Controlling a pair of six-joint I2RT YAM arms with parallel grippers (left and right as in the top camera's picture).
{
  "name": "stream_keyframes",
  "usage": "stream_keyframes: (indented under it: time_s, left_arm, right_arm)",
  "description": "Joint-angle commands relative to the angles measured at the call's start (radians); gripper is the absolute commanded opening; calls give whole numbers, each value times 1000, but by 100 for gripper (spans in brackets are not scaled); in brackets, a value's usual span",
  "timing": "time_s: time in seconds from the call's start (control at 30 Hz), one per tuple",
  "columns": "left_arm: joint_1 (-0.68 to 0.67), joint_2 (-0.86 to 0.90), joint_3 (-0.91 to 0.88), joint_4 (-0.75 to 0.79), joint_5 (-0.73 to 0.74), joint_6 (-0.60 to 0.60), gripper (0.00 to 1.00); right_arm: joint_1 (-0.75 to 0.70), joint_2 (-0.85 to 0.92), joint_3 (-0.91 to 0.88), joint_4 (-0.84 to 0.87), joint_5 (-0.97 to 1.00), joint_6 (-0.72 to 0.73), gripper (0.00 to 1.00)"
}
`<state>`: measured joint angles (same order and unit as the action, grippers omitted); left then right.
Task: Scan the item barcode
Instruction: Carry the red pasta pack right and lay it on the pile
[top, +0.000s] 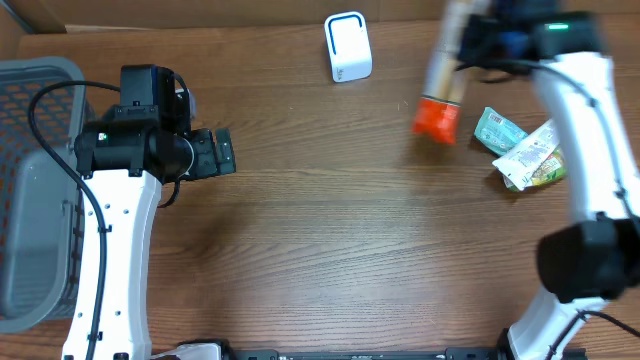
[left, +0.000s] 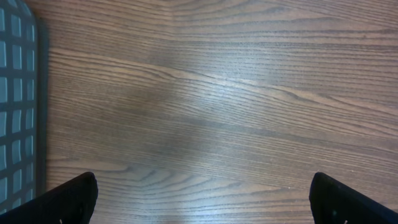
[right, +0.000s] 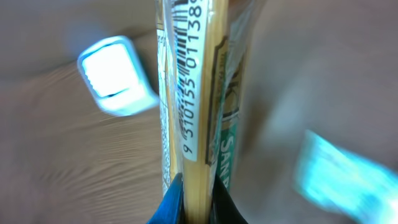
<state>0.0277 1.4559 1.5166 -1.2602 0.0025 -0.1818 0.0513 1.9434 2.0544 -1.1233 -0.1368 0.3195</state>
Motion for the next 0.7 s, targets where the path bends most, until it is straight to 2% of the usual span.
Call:
stream_keyframes:
  time_s: [0.0,0.07,0.27,0.37,0.53,0.67]
  left_arm:
    - [-4,-5,0,2,-6,-10,100]
    - [-4,-5,0,2,-6,-10,100]
    - [-4,-5,0,2,-6,-10,100]
    - [-4,-5,0,2,-6,-10,100]
    - [-4,-5,0,2,-6,-10,100]
    - [-4,-5,0,2,-6,-10,100]
  right_arm:
    - [-101,-34,-42,-35,-47,129,4]
    - [-150,-28,-122,-4,-52,129,4]
    - [-235,-22,-393,253,-90,126,4]
    - [-263,-22,-458,282,-89,126,4]
    - [-323,-39,-461,204,-91,126,29]
    - [-361,-97,-444,133,-99,126,42]
